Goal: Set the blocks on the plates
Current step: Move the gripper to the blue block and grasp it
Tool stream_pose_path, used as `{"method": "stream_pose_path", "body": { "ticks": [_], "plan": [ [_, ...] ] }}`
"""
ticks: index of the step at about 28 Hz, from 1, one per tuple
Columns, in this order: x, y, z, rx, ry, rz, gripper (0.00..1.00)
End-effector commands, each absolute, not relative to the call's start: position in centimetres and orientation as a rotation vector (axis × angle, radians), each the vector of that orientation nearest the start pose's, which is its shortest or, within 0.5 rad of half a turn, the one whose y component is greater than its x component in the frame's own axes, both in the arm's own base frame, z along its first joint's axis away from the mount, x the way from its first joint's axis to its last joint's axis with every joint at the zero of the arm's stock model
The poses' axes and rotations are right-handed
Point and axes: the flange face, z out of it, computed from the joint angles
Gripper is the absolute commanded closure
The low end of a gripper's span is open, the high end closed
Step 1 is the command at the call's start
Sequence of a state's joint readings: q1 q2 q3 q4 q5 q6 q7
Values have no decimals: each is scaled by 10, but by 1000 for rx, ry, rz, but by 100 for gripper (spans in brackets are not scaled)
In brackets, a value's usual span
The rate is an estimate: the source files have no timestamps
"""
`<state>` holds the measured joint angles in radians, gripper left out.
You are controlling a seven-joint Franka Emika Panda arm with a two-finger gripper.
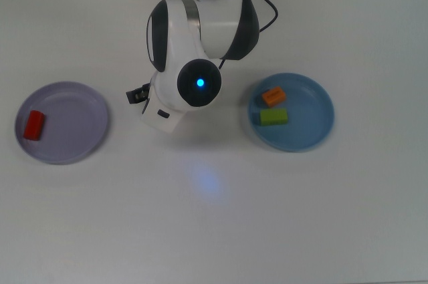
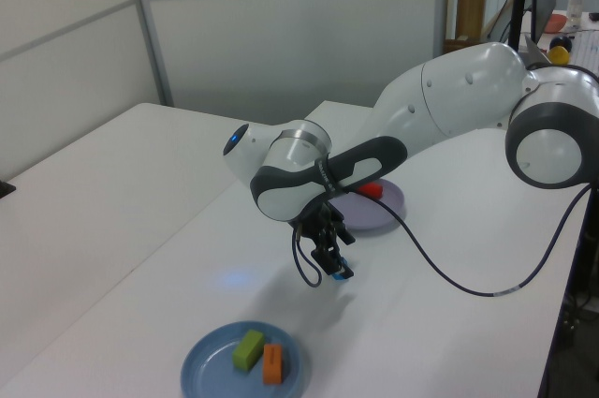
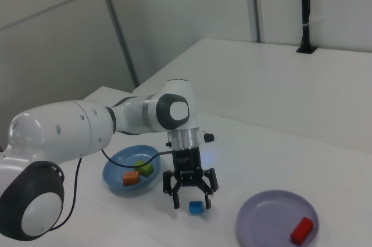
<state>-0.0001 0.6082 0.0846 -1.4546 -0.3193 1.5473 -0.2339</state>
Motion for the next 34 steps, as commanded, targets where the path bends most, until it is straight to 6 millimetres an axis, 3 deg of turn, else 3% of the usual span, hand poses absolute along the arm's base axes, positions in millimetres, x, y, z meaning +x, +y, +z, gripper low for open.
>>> {"method": "stream_pose_path", "body": {
  "ticks": [1,3,5,7,9,12,19,24,31,34],
  "plan": [
    [654,15,300,-3217,-636,868,0],
    [656,15,294,-3217,-641,860,0],
    [656,15,289,-3210,-662,867,25],
    [656,15,288,-3209,-669,867,43],
    [657,15,290,-3202,-676,862,75],
    [657,17,291,-3199,-675,857,100],
    [660,16,297,-3202,-663,833,100],
    [666,11,312,-3219,-639,785,100],
    [667,-12,353,-3217,-593,683,100],
    [668,-14,352,-3217,-597,682,97]
  ]
}}
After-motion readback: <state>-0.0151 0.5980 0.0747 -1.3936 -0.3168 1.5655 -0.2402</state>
